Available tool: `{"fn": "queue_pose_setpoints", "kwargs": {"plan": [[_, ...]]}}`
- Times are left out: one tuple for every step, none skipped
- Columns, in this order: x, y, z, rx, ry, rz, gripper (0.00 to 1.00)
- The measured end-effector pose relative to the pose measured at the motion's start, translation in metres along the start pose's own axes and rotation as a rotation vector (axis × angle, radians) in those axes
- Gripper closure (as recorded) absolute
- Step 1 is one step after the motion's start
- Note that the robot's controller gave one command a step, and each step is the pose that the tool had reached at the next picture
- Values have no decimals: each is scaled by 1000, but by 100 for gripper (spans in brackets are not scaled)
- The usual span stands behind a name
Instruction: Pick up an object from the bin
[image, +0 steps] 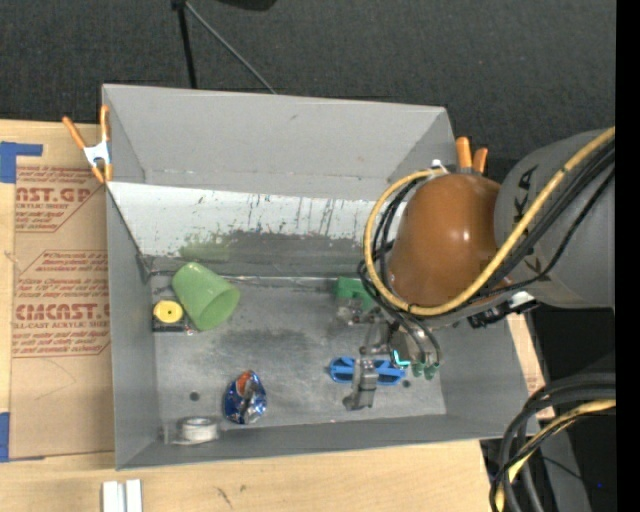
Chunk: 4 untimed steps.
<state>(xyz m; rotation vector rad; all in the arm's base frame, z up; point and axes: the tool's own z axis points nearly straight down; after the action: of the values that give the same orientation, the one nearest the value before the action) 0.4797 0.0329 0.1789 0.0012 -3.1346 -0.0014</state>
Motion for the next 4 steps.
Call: {"fn": "queue_pose_setpoints", "kwargs": {"plan": [[-2,-80,43,4,-3,-33,0],[-36,-75,112,-1,-5,41,0],[-37,-75,109,-1,-9,40,100],[-64,-51,-76,1,-18,-2,100]]}}
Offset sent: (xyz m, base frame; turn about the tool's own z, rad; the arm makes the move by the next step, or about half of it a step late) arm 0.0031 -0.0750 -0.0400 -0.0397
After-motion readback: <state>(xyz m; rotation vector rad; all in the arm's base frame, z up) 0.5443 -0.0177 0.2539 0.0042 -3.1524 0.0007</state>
